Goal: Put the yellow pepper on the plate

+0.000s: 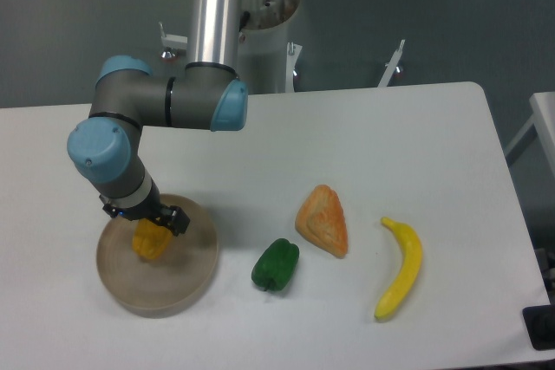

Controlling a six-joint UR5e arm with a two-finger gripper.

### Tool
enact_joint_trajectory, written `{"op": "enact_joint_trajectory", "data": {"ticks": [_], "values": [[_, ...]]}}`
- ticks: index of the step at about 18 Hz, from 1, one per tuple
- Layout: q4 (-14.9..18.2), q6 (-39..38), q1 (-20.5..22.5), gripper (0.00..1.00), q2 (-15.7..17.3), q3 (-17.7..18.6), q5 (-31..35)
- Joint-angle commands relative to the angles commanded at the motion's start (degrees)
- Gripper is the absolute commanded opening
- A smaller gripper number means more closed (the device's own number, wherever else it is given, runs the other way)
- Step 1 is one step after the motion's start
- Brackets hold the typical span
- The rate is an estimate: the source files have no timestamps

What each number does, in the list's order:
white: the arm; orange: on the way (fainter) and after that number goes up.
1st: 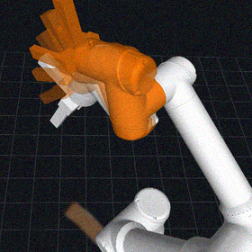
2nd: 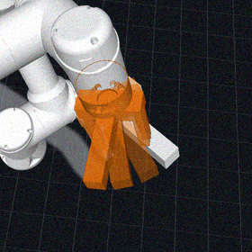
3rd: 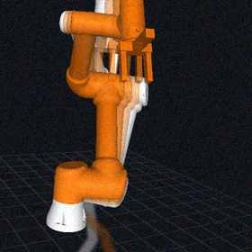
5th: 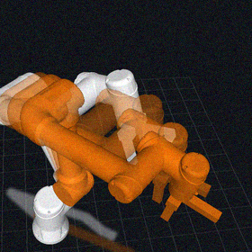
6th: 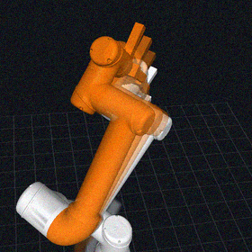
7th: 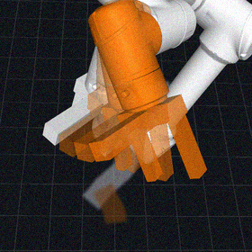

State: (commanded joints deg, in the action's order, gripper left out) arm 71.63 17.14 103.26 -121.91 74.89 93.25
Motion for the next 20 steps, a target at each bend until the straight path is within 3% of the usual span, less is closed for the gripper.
{"op": "enact_joint_trajectory", "data": {"ticks": [5, 16, 20], "values": [[0.62, 4.56, 5.98, 0.99, 2.12, 0.26, -0.09], [-0.17, 26.79, 21.26, 0.99, 3.79, 0.44, 0.00], [-0.88, 29.97, 23.21, 0.99, 3.61, -0.26, 2.00]]}}
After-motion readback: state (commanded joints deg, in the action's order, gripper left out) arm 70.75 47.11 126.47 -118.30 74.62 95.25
